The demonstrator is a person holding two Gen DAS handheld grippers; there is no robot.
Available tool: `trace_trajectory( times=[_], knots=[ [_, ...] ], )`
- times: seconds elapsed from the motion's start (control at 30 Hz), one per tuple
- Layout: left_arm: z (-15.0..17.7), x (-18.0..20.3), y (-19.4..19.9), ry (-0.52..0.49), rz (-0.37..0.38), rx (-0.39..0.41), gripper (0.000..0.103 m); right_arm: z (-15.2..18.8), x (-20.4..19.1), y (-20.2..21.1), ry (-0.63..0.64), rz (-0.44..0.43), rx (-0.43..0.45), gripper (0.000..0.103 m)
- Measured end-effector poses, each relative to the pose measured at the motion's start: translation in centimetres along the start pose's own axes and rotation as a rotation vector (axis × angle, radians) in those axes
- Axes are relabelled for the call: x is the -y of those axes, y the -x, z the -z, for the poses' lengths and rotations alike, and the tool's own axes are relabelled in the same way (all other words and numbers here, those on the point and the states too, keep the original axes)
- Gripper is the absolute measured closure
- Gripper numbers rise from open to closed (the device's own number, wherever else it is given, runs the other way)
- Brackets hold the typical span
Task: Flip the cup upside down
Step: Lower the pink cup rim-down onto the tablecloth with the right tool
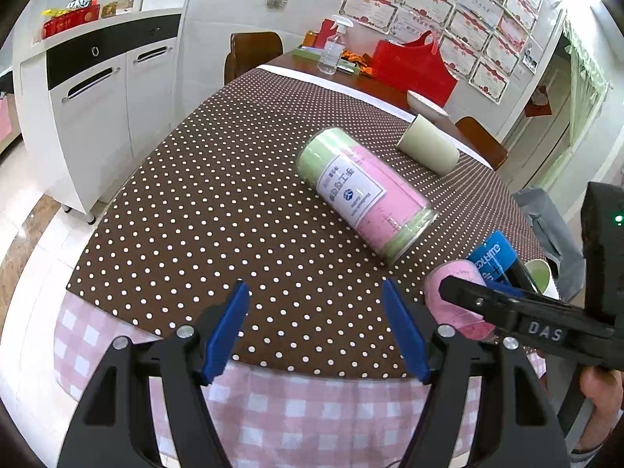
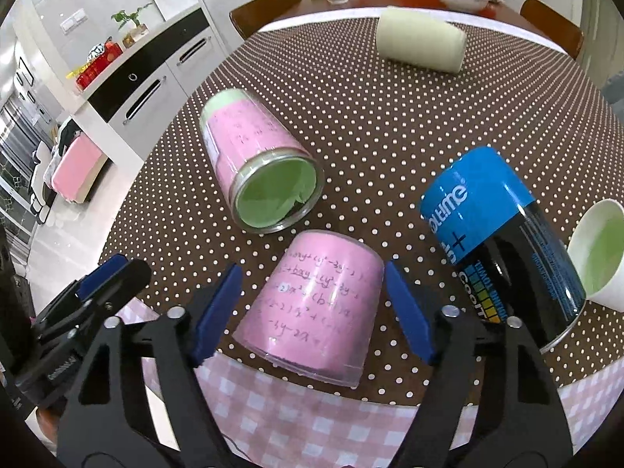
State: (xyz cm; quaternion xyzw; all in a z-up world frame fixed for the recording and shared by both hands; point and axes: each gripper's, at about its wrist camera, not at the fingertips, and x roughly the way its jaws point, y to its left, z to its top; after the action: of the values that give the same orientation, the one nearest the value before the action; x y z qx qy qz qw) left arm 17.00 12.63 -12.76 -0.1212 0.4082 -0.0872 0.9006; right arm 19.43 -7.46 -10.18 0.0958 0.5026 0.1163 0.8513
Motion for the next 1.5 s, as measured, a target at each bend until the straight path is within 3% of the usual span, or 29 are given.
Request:
trace_trajectory(
  times=[0.2, 0.47, 0.7, 1.03, 1.5],
  knots=[
    [0.2, 0.2, -0.2, -0.011, -0.003, -0.009, 0.034, 0.0, 0.2, -0.8, -0.009, -0.010, -0.037, 0.039],
    [0.5, 1.2, -0.9, -0.020, -0.003, -0.027, 0.034, -0.5, -0.2, -1.0, 0.020, 0.001, -0.031, 0.041],
    [0.5, 1.5, -1.1, -0.019, -0.004, -0.031, 0.034, -0.4, -0.3, -0.4, 0.059, 0.012, 0.011, 0.041],
    [0.5, 2.9, -0.8, -0.025, -0.003, -0.004, 0.034, 0.0, -0.9, 1.8, 0.149, 0.058, 0.154, 0.042],
    [0.9, 4.6, -0.7, -0.039, -0.019, 0.001, 0.034, 1.1, -0.4, 3.2, 0.171, 0.048, 0.218, 0.043]
  ],
)
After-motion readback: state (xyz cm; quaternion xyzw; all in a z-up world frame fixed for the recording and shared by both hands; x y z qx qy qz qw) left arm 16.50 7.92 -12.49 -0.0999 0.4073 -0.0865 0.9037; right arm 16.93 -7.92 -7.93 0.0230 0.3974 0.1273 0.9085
